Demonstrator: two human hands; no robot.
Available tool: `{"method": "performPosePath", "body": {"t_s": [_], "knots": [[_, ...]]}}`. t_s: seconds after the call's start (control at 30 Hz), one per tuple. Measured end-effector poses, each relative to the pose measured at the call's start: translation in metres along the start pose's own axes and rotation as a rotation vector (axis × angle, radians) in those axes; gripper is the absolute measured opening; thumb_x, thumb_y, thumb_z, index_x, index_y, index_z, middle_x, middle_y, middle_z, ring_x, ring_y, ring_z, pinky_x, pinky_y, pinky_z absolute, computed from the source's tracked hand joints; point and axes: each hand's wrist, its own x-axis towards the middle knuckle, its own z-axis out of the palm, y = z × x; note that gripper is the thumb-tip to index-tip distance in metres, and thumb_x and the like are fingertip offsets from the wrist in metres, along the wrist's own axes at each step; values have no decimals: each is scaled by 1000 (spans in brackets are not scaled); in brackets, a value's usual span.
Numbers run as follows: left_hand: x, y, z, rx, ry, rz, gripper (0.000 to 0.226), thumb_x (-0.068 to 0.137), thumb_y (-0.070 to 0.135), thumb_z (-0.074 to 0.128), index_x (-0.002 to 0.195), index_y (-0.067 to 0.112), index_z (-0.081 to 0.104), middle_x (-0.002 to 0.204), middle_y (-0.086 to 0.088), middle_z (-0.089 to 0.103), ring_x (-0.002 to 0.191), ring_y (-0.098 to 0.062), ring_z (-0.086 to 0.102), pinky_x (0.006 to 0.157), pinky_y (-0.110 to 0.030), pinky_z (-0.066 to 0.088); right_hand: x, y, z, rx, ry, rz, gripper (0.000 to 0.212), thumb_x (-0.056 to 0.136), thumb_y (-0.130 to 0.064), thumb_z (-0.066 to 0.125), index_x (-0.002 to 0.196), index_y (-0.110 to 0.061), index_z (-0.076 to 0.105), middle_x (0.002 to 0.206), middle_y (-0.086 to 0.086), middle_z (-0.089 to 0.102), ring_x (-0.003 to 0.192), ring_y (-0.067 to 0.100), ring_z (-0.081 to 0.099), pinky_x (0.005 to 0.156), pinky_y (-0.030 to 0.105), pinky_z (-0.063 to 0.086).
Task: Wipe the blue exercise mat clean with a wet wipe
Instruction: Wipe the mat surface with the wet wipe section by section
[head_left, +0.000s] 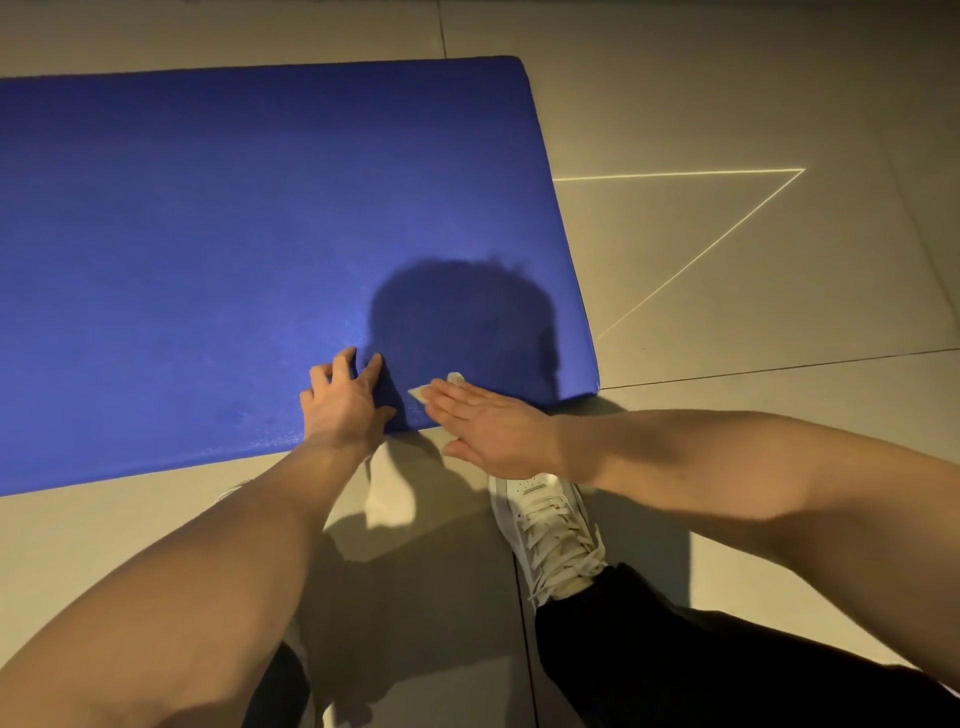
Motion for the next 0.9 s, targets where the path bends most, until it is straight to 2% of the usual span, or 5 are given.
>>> {"method": "performPosePath", "body": {"t_s": [0.23, 0.37, 0.5, 0.67, 0.9], "knots": [[-2, -1, -1, 0, 4, 4, 73, 92, 34, 66, 156, 30, 31, 160, 0, 17, 135, -30, 21, 106, -41, 29, -15, 40, -9, -240, -54, -111, 74, 103, -50, -4, 163, -9, 10, 171, 5, 1, 158, 20, -5, 127, 36, -8], [-1, 1, -2, -7, 2, 5, 72, 91, 34, 65, 155, 29, 32, 158, -1, 19, 132, -31, 23, 104, -42, 30, -51, 78, -9, -264, -51, 47, 74, 103, -47, -4, 162, -5, 7, 171, 7, 4, 158, 25, 1, 129, 42, 5], [1, 4, -5, -25, 10, -5, 66, 92, 39, 62, 152, 28, 37, 155, -2, 25, 131, -32, 26, 103, -43, 33, -45, 51, -6, -136, -37, 200, 86, 93, -53, -15, 162, -5, 5, 171, 10, -4, 157, 28, -8, 128, 43, 2], [1, 6, -4, -9, 3, -16, 66, 93, 42, 61, 152, 29, 35, 155, -1, 24, 131, -31, 26, 103, -43, 34, 4, 3, -2, 34, 17, 136, 68, 110, -47, 17, 163, -6, 7, 171, 8, -5, 157, 24, -11, 128, 41, -2], [3, 9, -7, -54, 60, -23, 61, 93, 38, 63, 148, 21, 43, 151, -6, 32, 132, -32, 31, 104, -44, 33, 14, -4, 9, -81, 28, 195, 71, 106, -59, 16, 164, -20, -1, 170, -1, -14, 155, 26, -21, 127, 43, -10]]}}
